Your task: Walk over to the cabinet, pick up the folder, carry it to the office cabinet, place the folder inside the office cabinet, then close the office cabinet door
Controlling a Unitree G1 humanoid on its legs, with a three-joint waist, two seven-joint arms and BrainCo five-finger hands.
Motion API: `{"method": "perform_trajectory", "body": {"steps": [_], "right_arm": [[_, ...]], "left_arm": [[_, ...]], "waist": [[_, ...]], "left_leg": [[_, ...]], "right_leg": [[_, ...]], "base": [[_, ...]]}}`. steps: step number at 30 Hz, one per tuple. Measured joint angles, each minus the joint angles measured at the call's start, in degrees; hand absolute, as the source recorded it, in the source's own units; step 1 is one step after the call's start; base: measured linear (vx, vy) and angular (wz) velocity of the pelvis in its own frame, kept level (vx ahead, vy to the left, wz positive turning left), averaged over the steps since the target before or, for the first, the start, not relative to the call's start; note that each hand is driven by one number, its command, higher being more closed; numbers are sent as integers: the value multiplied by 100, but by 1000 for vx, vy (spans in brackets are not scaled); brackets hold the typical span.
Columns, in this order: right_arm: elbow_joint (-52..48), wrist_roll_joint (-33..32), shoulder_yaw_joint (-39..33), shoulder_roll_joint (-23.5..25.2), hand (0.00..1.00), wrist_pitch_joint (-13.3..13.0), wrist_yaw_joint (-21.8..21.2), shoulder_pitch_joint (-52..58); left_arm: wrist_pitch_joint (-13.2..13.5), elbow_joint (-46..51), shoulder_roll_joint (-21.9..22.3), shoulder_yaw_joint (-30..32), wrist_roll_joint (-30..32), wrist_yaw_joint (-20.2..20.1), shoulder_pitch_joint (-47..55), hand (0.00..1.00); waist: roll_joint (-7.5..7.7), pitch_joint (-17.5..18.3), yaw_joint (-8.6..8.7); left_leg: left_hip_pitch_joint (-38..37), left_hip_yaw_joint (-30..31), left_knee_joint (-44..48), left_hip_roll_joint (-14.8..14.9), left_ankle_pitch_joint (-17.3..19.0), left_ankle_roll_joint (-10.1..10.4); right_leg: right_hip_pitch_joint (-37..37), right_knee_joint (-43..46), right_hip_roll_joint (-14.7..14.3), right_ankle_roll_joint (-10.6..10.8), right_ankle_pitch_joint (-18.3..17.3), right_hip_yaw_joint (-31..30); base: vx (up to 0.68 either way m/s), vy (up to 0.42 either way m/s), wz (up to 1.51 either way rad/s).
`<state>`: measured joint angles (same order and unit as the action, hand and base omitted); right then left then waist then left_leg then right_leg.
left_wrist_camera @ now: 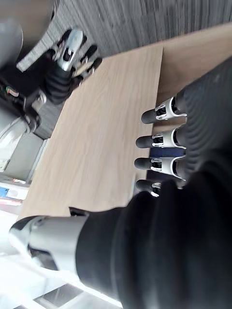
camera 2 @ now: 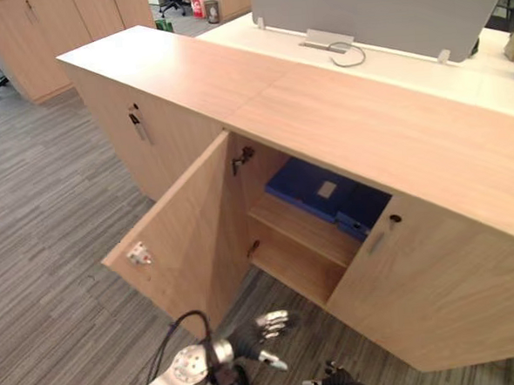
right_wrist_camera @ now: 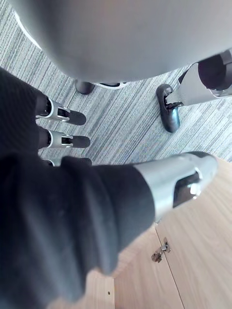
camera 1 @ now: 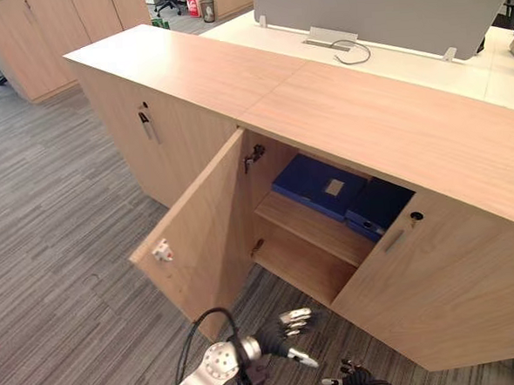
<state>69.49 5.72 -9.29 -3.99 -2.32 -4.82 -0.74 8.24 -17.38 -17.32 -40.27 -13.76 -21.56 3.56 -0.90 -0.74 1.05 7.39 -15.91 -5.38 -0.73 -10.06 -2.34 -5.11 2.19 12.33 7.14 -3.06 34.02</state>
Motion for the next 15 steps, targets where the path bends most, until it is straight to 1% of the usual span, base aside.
{"method": "perform_trajectory", "body": {"steps": [1, 3, 5, 6, 7, 8, 9, 10, 11, 12, 13, 14, 15], "right_arm": [[3, 15, 45, 5, 0, 0, -24, -18], [2, 20, 60, 1, 0, -1, -52, -41], [2, 15, 224, -38, 0, -1, -66, -61], [1, 11, 233, -39, 0, -1, -68, -63], [-1, 5, 264, -39, 0, -1, -68, -70], [-5, -2, 265, -38, 0, -2, -68, -78], [-5, -2, 267, -33, 0, -3, -68, -78], [-14, -2, 270, -31, 0, -8, -67, -83], [-18, -3, 270, -31, 0, -10, -66, -89], [-18, -3, 270, -31, 0, -10, -66, -95], [-20, -3, 270, -24, 0, -10, -64, -111], [-21, -3, 269, -18, 0, -10, -63, -113], [-21, -3, 267, -11, 0, -10, -59, -111]], "left_arm": [[-26, -110, -48, 193, -62, -40, 186, 0], [-54, -421, -57, 545, -248, -76, 443, 0], [-136, -1113, 126, 1174, -435, -32, 600, 0], [-157, -1291, 187, 1379, -451, -3, 621, 0], [-173, -1608, 322, 1825, -469, 127, 673, 0], [-181, -1941, 513, 2400, -472, 308, 694, 0], [-186, -2092, 613, 2723, -473, 397, 695, 0], [-224, -2310, 854, 3541, -478, 699, 699, 0], [-228, -2332, 998, 4076, -495, 899, 698, 0], [-227, -2329, 1098, 4423, -515, 1036, 691, 0], [-225, -2255, 1272, 5069, -679, 1381, 683, 0], [-217, -2202, 1340, 5359, -764, 1517, 679, 0], [-194, -2092, 1428, 5791, -1092, 1796, 674, 0]], "waist": [[9, -6, -15], [51, -21, -30], [58, -26, -36], [61, -27, -37], [74, -36, -41], [106, -57, -50], [125, -69, -56], [159, -85, -62], [182, -105, -72], [193, -115, -81], [212, -126, -92], [219, -130, -95], [224, -134, -98]], "left_leg": [[-32, -32, 0, 52, -5, 14], [-76, -105, 0, 132, -4, 20], [-78, -167, 0, 205, -5, 38], [-81, -174, 0, 213, -1, 43], [-91, -188, 0, 214, 7, 56], [-122, -202, -1, 218, 24, 81], [-144, -205, -1, 217, 31, 90], [-165, -195, -2, 212, 43, 106], [-163, -181, -3, 208, 45, 109], [-161, -170, -4, 198, 47, 110], [-161, -134, -5, 174, 53, 114], [-161, -108, -5, 160, 57, 115], [-161, -63, -7, 130, 65, 117]], "right_leg": [[-10, -15, -40, 39, 21, -33], [-24, -83, -124, 42, 24, -134], [-33, -154, -215, 40, 25, -166], [-40, -170, -231, 40, 24, -167], [-50, -190, -250, 35, 21, -166], [-78, -196, -255, 26, 13, -166], [-105, -199, -254, 24, 11, -164], [-135, -201, -246, 24, 9, -142], [-140, -203, -239, 22, 6, -131], [-144, -202, -234, 20, 4, -124], [-159, -201, -225, 12, -1, -110], [-168, -198, -217, -3, -14, -96], [-190, -193, -194, -4, -28, -47]], "base": [[47, -107, -23], [41, -114, -26], [33, -110, -16], [34, -101, -9], [26, -73, -7], [23, -61, -6], [13, -33, 0], [7, -26, 5], [3, -23, 7], [-7, -17, 9], [-12, -9, 11], [-19, -5, 17], [-22, 3, 18]]}}
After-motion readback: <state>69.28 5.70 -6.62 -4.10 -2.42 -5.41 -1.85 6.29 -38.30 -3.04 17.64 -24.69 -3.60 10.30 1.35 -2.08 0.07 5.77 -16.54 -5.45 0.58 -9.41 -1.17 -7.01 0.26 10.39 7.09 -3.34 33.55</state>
